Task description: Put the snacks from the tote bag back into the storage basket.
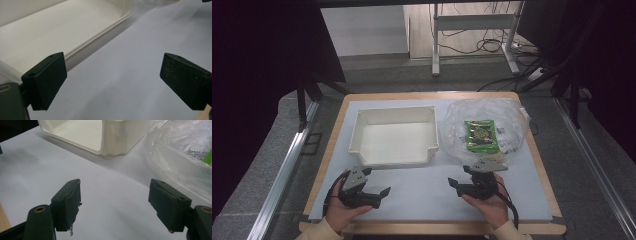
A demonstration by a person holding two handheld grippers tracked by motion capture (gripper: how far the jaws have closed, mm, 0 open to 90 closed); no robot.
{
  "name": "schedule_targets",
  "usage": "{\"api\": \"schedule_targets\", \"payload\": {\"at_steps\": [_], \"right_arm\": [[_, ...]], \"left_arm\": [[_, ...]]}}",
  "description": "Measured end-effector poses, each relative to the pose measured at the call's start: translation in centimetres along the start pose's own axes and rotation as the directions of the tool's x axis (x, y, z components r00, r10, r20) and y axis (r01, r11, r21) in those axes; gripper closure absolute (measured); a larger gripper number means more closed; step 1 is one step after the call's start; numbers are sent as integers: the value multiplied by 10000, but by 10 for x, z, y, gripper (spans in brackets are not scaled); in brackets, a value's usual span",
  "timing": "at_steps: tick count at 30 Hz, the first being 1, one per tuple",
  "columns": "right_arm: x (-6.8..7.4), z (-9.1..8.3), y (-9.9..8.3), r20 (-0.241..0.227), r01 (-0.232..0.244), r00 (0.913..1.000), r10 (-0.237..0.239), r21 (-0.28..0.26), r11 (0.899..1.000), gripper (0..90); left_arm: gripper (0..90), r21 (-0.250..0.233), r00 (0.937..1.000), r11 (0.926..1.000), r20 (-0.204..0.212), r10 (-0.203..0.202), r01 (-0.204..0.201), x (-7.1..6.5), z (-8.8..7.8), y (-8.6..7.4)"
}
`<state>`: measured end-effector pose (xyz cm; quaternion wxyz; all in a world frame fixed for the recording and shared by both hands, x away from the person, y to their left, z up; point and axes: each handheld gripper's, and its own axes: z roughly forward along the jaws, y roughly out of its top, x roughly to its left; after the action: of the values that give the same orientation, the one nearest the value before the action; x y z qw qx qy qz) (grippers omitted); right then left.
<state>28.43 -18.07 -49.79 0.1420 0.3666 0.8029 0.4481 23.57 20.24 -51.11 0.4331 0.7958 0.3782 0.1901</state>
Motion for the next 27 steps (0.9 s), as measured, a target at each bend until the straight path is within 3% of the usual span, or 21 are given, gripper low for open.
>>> {"api": "schedule_targets", "payload": {"at_steps": [4, 8, 15, 27], "right_arm": [[-1, 3, 2, -46, -31, 10000, 30, -61, 10000, 275], [0, 7, 6, 21, 236, 9997, -236, -52, 9997, 275], [3, 11, 8, 66, 215, 9997, -216, 57, 9998, 275], [9, 3, 13, -34, 246, 9997, -246, -32, 9997, 280]], "left_arm": [[72, 8, 9987, 9989, 212, -470, 470, 6, -2, 0], [75, -4, 9987, 9990, 265, -436, 436, 8, -1, -1], [88, 122, 9991, 9996, 338, -259, 255, 11, 0, -2], [90, -245, 9997, 9997, 232, -58, 63, 9, -3, -1]]}}
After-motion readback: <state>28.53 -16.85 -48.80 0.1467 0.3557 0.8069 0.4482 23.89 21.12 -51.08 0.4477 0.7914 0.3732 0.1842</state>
